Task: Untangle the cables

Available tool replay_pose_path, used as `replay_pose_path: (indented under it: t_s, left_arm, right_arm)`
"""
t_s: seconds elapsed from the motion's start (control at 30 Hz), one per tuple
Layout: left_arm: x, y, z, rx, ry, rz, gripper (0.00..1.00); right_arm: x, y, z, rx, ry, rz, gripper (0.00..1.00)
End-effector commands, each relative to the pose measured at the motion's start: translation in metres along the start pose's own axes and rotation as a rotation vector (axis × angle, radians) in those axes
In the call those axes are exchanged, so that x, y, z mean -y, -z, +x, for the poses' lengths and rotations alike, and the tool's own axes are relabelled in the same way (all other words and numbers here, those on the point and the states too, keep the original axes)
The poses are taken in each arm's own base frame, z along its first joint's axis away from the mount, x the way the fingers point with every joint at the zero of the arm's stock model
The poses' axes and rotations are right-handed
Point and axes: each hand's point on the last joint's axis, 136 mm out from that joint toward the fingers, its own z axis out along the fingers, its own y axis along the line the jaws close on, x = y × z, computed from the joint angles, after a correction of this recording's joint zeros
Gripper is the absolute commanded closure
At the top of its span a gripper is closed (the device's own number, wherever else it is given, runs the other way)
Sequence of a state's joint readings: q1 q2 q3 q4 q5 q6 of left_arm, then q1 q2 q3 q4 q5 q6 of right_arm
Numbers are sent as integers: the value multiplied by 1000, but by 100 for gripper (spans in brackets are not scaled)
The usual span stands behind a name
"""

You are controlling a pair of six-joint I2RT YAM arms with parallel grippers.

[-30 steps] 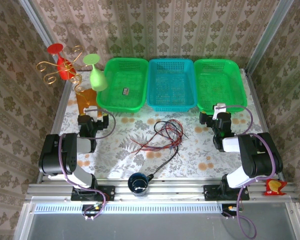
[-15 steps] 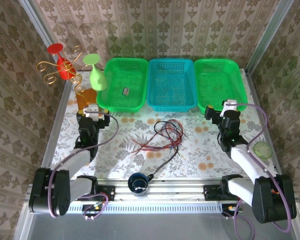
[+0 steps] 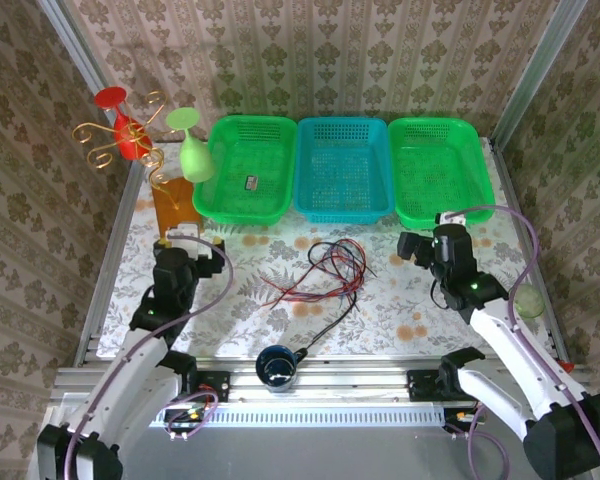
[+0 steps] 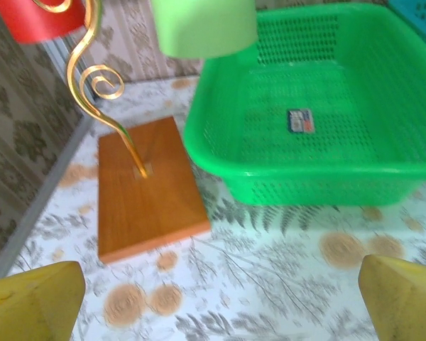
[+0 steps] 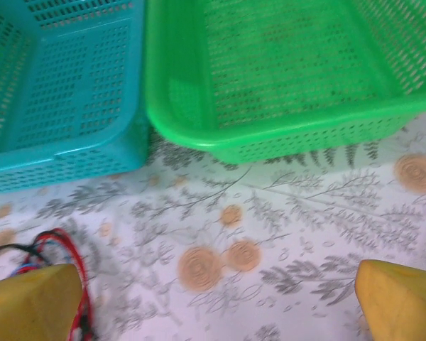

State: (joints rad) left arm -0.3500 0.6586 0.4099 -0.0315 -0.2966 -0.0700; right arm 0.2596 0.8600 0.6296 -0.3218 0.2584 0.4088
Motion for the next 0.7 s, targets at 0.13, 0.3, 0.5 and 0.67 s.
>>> replay_pose_path:
  t_s: [0.13,0.3,0.5,0.67]
  left_arm:
    - [47,27,33,-216,107,186,0]
    - [63,25,45,-298,108,220,0]
    - [82,17,49,-329,110,234,0]
    - [96,9,51,-336,115,251,0]
  right_arm:
    - [-46,8,50,-365,-350,51,0]
    - [-120,-1,72,-551,-568,-44,0]
    - [-198,-21,90,-584,-723,-118,0]
    - [-236,-40,110,-654,-725,-88,9]
